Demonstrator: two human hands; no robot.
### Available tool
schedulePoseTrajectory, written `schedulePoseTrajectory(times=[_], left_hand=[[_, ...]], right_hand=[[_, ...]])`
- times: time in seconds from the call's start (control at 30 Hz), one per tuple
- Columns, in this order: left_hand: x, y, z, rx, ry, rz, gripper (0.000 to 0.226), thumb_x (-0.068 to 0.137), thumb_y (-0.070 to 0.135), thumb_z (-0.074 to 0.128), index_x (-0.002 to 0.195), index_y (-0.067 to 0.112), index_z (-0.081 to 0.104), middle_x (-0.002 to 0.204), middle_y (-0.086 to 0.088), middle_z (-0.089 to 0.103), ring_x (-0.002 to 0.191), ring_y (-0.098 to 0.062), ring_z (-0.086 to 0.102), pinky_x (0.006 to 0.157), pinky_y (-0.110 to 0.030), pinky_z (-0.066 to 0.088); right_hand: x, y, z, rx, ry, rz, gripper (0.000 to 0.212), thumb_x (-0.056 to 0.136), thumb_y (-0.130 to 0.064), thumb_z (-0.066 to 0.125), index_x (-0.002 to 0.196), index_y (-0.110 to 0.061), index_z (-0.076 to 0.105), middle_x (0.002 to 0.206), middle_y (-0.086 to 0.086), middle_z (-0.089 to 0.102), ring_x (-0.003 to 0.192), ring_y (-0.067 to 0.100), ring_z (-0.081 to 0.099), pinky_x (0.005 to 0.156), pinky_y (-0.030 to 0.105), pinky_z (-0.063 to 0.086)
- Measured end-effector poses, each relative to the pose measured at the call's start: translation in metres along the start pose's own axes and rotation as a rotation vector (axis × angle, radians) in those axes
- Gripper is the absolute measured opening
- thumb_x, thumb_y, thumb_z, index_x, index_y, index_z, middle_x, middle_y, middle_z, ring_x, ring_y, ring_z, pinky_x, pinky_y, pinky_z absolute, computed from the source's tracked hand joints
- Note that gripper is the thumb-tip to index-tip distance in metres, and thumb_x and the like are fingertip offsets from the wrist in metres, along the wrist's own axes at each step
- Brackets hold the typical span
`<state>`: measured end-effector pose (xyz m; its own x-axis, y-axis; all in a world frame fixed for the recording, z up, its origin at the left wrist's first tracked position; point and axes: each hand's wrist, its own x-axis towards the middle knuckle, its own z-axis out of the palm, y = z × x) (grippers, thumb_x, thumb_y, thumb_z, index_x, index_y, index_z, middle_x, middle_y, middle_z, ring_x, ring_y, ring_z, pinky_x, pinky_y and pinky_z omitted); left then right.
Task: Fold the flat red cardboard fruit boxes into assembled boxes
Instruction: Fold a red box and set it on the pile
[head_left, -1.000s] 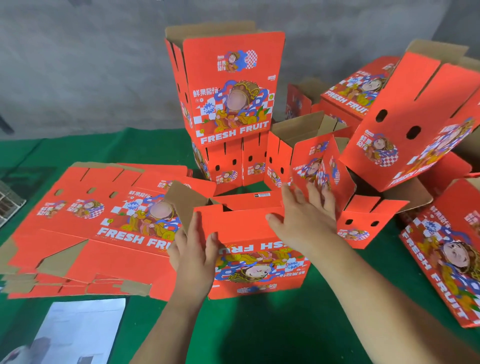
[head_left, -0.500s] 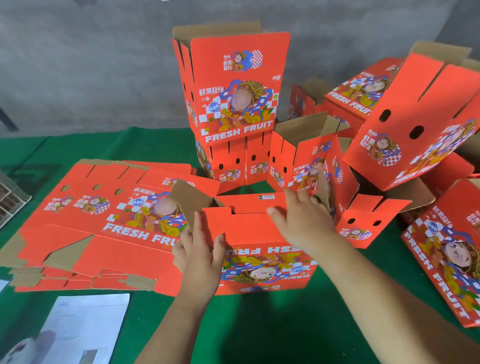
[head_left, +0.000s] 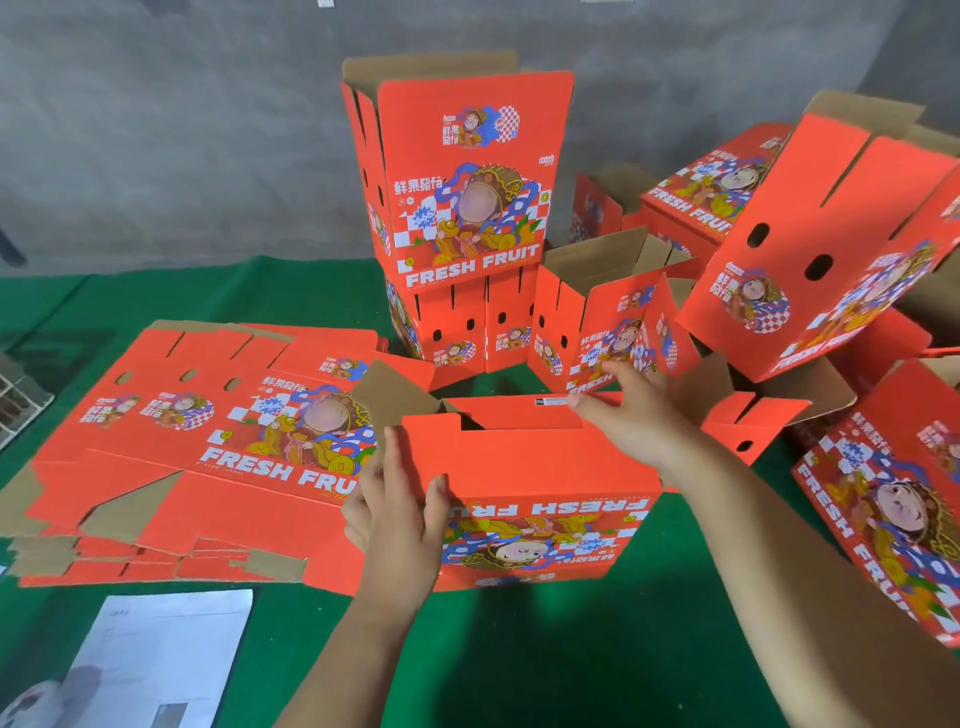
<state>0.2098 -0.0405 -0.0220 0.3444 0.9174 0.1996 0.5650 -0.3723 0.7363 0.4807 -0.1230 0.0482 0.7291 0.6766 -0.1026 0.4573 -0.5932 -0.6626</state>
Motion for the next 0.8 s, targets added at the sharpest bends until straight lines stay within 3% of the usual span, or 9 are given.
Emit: schedulePoseTrajectory(times=[0.13,0.27,0.33,0.37,0.43,0.5,0.6,0.67,0.8], left_hand=[[0.004,0.0,-0.005,0.05,-0.015,0.047,0.06,0.102,0.059,0.033,0.16,0.046,0.027,0.155,-0.006,0.032,0.138,-0.033,0.031,0.108,-0.034,0.015],[0.0,0.003,-0.005,0.022,-0.047,0.08,0.051,0.104,0.056,0.04,0.153,0.056,0.03,0.153,-0.006,0.03,0.14,-0.025,0.024,0.108,-0.039,0.015],[0.0,0.004,-0.005,0.068,-0.05,0.072,0.05,0.105,0.055,0.039,0.153,0.059,0.027,0.154,-0.009,0.029,0.14,-0.031,0.025,0.112,-0.045,0.017],[0.001,0.005,-0.006,0.105,-0.055,0.067,0.051,0.104,0.058,0.034,0.154,0.061,0.024,0.155,-0.01,0.028,0.139,-0.033,0.026,0.114,-0.048,0.018],[0.003,0.008,-0.006,0.18,-0.07,0.049,0.054,0.102,0.064,0.025,0.156,0.061,0.017,0.156,-0.013,0.026,0.139,-0.035,0.024,0.116,-0.052,0.017],[0.003,0.01,-0.006,0.245,-0.083,0.038,0.063,0.097,0.071,0.02,0.158,0.06,0.012,0.157,-0.014,0.021,0.142,-0.034,0.019,0.117,-0.053,0.015],[0.004,0.016,-0.003,0.288,-0.085,0.06,0.075,0.089,0.079,0.011,0.16,0.056,0.014,0.155,-0.014,0.018,0.143,-0.031,0.013,0.117,-0.053,0.013],[0.005,0.019,-0.002,0.287,-0.071,0.056,0.078,0.088,0.079,0.005,0.16,0.053,0.021,0.151,-0.013,0.021,0.139,-0.029,0.015,0.116,-0.052,0.014],[0.012,0.02,-0.004,0.316,0.01,0.032,0.069,0.099,0.071,0.016,0.157,0.042,0.041,0.141,-0.014,0.037,0.128,-0.037,0.032,0.108,-0.054,0.025]], right_hand=[[0.002,-0.004,-0.011,0.732,-0.047,0.046,0.039,0.095,-0.028,0.071,0.134,-0.026,0.067,0.138,0.006,0.063,0.132,0.023,0.057,0.113,0.043,0.043],[0.006,0.005,-0.023,0.717,0.041,0.072,0.038,0.101,-0.003,0.055,0.13,-0.023,0.068,0.144,0.008,0.061,0.133,0.025,0.058,0.108,0.026,0.044],[0.006,0.005,-0.022,0.97,0.063,0.096,0.031,0.098,0.001,0.057,0.127,-0.002,0.068,0.142,0.026,0.058,0.124,0.024,0.065,0.093,0.005,0.043],[0.003,0.004,-0.021,1.085,0.048,0.101,0.036,0.094,-0.002,0.063,0.129,0.008,0.063,0.142,0.034,0.054,0.121,0.024,0.067,0.082,0.006,0.047],[0.001,0.001,-0.017,0.921,0.033,-0.067,0.065,0.08,-0.026,0.071,0.14,-0.005,0.058,0.145,0.025,0.056,0.125,0.025,0.065,0.079,0.02,0.052],[-0.003,-0.002,-0.005,0.608,0.132,-0.169,0.079,0.076,-0.042,0.072,0.15,-0.025,0.048,0.155,0.005,0.047,0.141,0.01,0.05,0.103,0.023,0.046],[-0.017,0.01,0.022,-0.026,0.334,-0.337,0.088,0.08,-0.039,0.082,0.156,-0.03,0.037,0.165,0.011,0.018,0.155,0.031,0.02,0.122,0.046,0.026],[-0.026,0.008,0.037,-0.268,0.469,-0.441,0.069,0.076,-0.035,0.085,0.138,-0.028,0.054,0.141,0.006,0.04,0.133,0.038,0.04,0.108,0.052,0.04],[-0.031,0.008,0.042,-0.309,0.346,-0.632,0.035,0.088,-0.044,0.076,0.116,-0.025,0.068,0.111,-0.002,0.055,0.108,0.028,0.049,0.094,0.046,0.047]])
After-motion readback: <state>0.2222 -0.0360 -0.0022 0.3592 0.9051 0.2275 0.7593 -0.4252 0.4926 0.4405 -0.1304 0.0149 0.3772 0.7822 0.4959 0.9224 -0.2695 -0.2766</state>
